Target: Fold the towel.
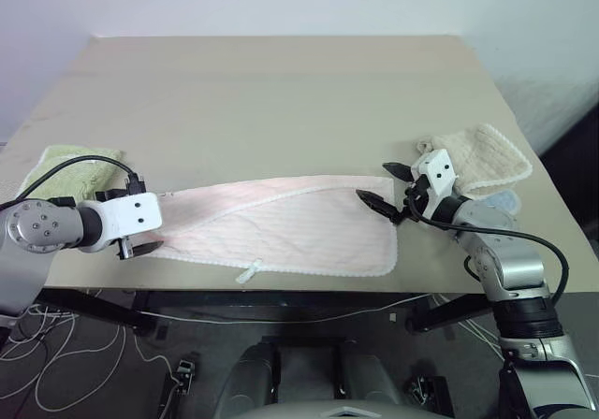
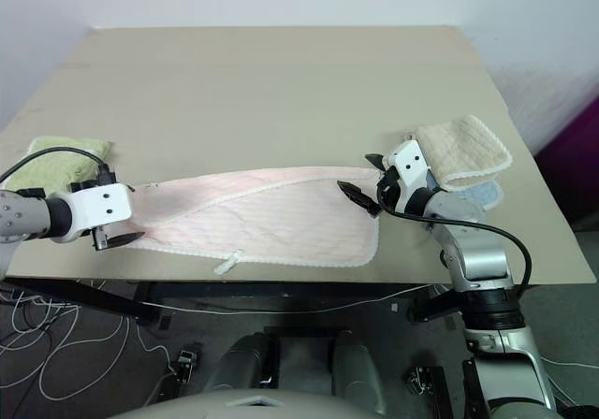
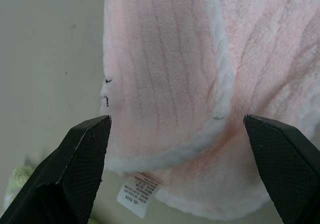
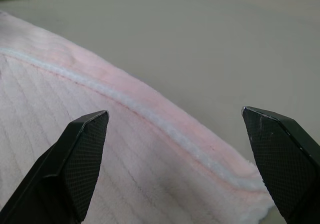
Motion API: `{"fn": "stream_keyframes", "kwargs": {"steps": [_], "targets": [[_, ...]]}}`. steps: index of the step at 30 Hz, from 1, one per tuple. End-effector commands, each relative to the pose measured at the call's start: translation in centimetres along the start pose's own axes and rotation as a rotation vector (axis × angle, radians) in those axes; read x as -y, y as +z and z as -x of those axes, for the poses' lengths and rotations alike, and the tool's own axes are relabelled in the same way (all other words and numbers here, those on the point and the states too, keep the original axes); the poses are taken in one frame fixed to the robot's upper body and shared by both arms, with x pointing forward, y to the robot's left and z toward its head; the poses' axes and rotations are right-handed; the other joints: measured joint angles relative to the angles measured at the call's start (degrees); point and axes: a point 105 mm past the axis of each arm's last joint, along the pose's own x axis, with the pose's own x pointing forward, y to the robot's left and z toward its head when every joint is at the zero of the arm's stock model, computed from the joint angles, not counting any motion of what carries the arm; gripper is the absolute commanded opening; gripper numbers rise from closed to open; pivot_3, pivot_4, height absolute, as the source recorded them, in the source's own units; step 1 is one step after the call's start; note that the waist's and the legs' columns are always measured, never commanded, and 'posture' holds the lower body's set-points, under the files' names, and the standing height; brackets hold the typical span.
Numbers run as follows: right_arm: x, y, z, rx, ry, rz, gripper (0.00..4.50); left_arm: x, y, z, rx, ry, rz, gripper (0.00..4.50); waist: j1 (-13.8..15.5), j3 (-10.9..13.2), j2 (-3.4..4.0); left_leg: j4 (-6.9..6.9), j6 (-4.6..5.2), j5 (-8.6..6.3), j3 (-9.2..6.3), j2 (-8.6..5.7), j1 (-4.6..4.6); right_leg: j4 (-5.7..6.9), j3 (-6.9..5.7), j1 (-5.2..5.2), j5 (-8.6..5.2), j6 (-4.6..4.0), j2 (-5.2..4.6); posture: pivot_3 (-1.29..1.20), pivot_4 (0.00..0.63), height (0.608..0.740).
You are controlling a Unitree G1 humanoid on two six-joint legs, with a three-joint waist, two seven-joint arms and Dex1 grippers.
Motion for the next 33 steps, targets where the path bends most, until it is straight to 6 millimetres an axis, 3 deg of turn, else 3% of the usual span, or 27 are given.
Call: {"fn": "stream_keyframes", "kwargs": {"steps": [1,3,6,17,23,27,33], "targets": [[0.3,1.4,-0.2,0.04,-0.003,0.038,4.5,-0.6,0.0,0.0,-0.017,0.006,-0.03,4.45,0.0,0.0,0.0,0.0,0.0,0.0,0.0,0.0,0.0,0.0,0.0,0.0,0.0,0.0,0.0,0.0,0.15,0.74],[0.3,1.5,-0.3,0.043,-0.005,0.038,4.5,-0.4,0.0,-0.5,-0.014,-0.006,-0.028,4.45,0.0,0.0,0.0,0.0,0.0,0.0,-0.01,0.0,0.0,0.01,0.0,0.0,0.0,0.0,0.0,0.0,0.15,0.74],[0.3,1.4,-0.3,0.046,-0.01,0.038,4.5,-0.1,-0.2,-1.1,-0.01,-0.02,-0.023,3.91,0.0,0.0,-0.01,0.01,0.0,0.0,0.01,0.0,0.0,0.01,0.0,0.0,0.0,0.0,0.06,0.0,0.15,0.74],[0.3,1.3,-0.4,0.05,-0.025,0.039,4.5,-1.3,0.7,-1.1,0.039,0.019,-0.023,0.08,0.0,0.0,-0.01,0.02,0.0,0.0,0.0,0.0,0.0,0.02,0.0,-0.01,0.0,0.0,0.06,0.0,0.15,0.74],[0.2,1.6,-0.2,0.037,-0.002,0.094,4.5,-1.7,1.1,-0.6,0.078,0.047,-0.004,0.03,0.0,0.0,-0.01,0.02,0.0,0.0,0.0,0.0,0.0,0.03,0.0,-0.01,0.0,0.0,0.06,0.0,0.15,0.74],[1.4,1.8,1.1,-0.048,0.033,0.293,4.5,-1.9,1.5,0.2,0.17,0.1,0.095,0.03,0.1,0.0,0.03,0.04,0.01,0.0,0.03,-0.01,-0.01,0.03,0.0,-0.02,0.0,0.01,0.05,0.0,0.15,0.74],[3.5,0.8,1.9,-0.19,0.091,0.529,4.5,-1.1,0.5,0.3,0.201,0.131,0.189,0.03,-0.1,0.0,0.02,0.08,0.01,-0.01,0.01,0.02,0.01,0.05,-0.01,0.01,0.0,0.01,0.02,0.0,0.15,0.74]]}}
